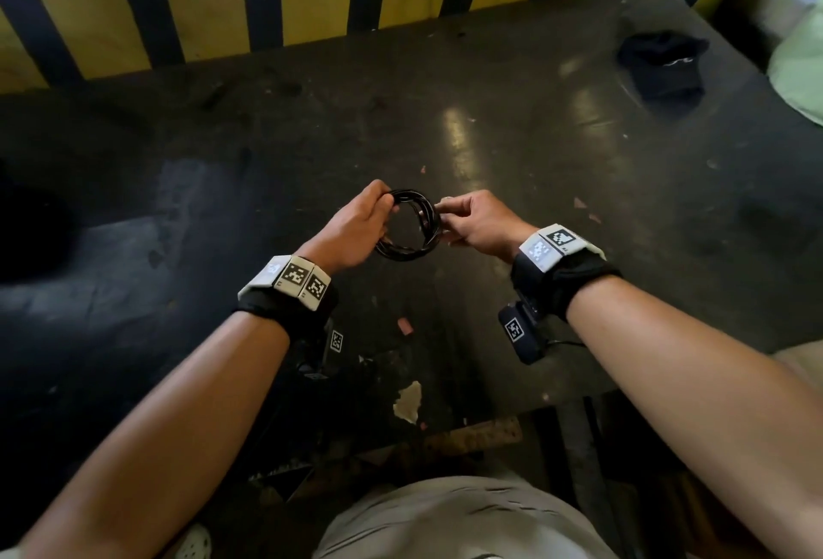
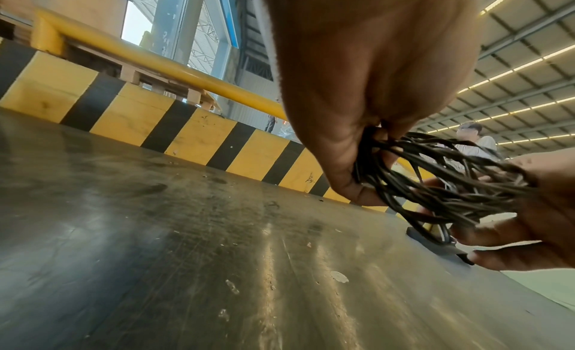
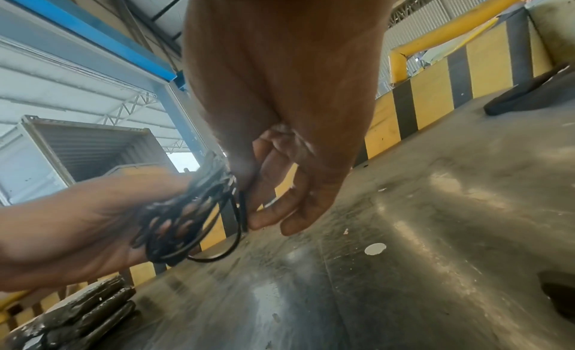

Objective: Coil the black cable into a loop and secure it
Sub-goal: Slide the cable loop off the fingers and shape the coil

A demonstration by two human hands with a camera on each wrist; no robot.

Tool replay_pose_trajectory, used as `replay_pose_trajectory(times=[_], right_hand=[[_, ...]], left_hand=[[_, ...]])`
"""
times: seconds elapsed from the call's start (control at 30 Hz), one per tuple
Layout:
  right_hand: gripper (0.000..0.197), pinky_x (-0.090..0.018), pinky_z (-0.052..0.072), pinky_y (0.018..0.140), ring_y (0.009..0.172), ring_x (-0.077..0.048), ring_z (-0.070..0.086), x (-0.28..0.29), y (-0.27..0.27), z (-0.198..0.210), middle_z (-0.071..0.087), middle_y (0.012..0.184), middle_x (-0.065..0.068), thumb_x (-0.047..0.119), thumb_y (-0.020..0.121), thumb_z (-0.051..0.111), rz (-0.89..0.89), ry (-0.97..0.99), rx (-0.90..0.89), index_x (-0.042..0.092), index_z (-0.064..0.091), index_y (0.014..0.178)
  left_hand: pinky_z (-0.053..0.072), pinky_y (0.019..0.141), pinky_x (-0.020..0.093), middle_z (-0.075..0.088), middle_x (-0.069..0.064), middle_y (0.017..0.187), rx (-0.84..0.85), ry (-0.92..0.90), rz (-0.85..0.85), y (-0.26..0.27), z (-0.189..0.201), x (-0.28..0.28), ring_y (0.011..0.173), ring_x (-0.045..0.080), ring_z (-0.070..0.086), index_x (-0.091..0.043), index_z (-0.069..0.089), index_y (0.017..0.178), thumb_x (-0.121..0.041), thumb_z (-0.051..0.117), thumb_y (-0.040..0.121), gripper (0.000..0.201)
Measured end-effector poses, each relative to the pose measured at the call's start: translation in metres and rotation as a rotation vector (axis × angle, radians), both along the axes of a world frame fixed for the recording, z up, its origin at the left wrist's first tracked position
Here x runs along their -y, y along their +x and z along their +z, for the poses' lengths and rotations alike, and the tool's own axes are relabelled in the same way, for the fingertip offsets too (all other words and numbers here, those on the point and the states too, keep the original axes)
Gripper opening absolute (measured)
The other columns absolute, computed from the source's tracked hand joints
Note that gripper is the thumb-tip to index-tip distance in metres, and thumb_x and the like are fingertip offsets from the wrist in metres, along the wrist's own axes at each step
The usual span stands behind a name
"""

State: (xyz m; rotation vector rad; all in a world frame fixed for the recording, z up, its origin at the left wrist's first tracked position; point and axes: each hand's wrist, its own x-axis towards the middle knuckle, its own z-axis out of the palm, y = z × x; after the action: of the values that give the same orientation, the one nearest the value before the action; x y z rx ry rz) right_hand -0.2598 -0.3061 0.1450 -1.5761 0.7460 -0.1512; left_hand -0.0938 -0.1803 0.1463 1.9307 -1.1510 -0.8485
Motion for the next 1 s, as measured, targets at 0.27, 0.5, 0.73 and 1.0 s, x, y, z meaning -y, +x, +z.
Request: replay_pose_trajectory(times=[0.27,0.5,0.73,1.0], right_hand=[[0.020,-0.040,0.044,0.076,0.080,-0.023,0.053,-0.008,0.011,0.005,0.066,0.097,-0.016,0.023,0.099,0.046,0.006,0.111,-0.098,0.016,0.064,0.093],[0.033,-0.045,0.054,0.089,0.102,-0.028,0.065,-0.018,0.016,0.004,0.064,0.116,-0.012,0.027,0.100,0.049,0.199,-0.219,-0.319,0.015,0.046,0.131],[0.013,-0.037,0.040,0.072,0.082,-0.028,0.057,-0.014,0.007,-0.009,0.059,0.095,-0.015,0.017,0.102,0.038,0.211,-0.445,-0.307,0.008,0.038,0.112],[0.021,-0.037,0.038,0.069,0.073,-0.029,0.057,-0.010,0.001,-0.010,0.061,0.091,-0.019,0.011,0.101,0.038,0.251,-0.530,-0.234,0.005,0.036,0.122]], left_hand=[[0.048,0.059,0.041,0.055,0.004,0.080,0.068,0.048,0.079,-0.006,-0.005,0.001,0.066,0.020,0.052,-0.020,0.050,0.105,-0.034,0.034,0.108,0.021],[0.045,0.059,0.036,0.054,0.003,0.080,0.003,0.058,0.140,-0.012,-0.012,0.005,0.066,0.016,0.050,-0.013,0.049,0.111,-0.033,0.032,0.108,0.026],[0.055,0.088,0.045,0.059,0.005,0.085,-0.186,0.147,0.063,-0.015,-0.013,0.004,0.083,0.018,0.070,-0.016,0.059,0.116,-0.022,0.033,0.107,0.028],[0.041,0.075,0.045,0.049,0.004,0.080,-0.257,0.118,0.011,-0.026,-0.006,0.010,0.075,0.026,0.047,-0.016,0.056,0.095,-0.042,0.043,0.103,0.030]])
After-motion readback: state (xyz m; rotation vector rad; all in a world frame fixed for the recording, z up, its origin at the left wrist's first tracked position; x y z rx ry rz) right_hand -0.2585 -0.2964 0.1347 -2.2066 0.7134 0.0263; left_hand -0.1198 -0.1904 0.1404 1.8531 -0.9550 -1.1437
